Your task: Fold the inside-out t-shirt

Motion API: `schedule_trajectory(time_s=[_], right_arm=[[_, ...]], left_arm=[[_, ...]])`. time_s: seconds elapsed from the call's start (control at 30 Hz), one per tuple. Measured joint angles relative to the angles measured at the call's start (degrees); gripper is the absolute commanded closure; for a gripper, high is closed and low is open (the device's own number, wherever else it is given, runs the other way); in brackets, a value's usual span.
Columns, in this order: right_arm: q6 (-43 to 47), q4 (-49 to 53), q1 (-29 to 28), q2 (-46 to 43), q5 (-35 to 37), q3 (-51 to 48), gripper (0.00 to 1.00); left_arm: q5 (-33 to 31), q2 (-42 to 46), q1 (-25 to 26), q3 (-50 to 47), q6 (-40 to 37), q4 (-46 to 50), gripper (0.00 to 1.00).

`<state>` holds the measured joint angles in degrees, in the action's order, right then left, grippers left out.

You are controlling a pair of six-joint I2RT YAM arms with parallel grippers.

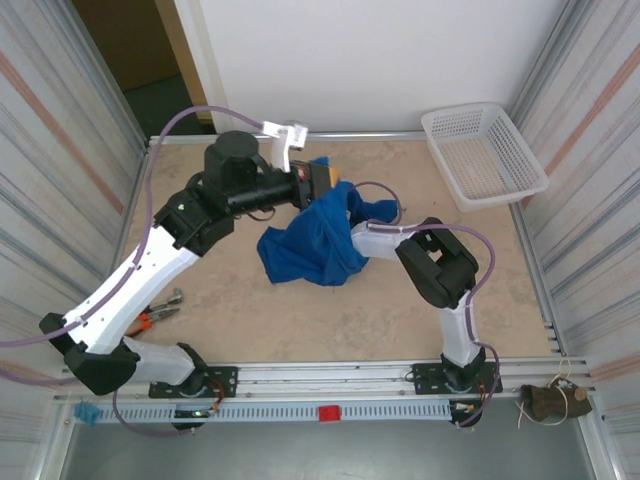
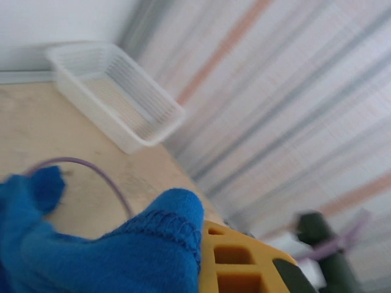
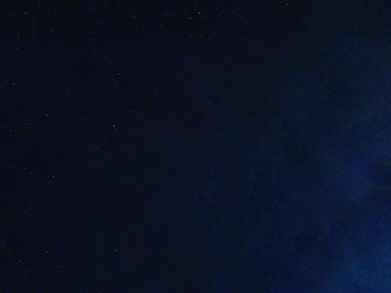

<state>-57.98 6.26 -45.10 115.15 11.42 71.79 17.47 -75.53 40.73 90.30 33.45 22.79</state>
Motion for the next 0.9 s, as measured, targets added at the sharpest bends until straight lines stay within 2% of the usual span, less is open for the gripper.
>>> schedule_trajectory(time_s=[0.23,0.43,0.57,0.6,0.73,0.9], right_arm=[[11.1,0.48,-0.28,-12.33,-9.9,-1.38,1.0],[15.63,2.69,0.63,-23.69,-12.26,-0.92,1.0],[18.05,5.88,2.36,-26.86,-13.25,2.05,1.0],[18.64,6.73,2.75,-27.34,-13.29,3.06,1.0],[20.85,10.05,4.31,-28.52,-14.03,6.25,1.0],[21.42,12.04,6.8,-28.96,-15.15,7.3,1.0]], left_arm=[[0.33,0.07,-15.96,-8.13,3.43,-3.02,1.0],[1.22,-1.09,-24.94,-15.06,4.92,-5.42,1.0],[3.61,-3.08,-28.44,-18.88,5.18,-6.12,0.57],[4.0,-3.69,-28.87,-19.43,4.79,-6.12,0.51],[5.11,-4.09,-29.42,-20.7,3.87,-5.99,0.35],[5.86,-0.79,-27.85,-21.97,2.75,-6.01,0.31]])
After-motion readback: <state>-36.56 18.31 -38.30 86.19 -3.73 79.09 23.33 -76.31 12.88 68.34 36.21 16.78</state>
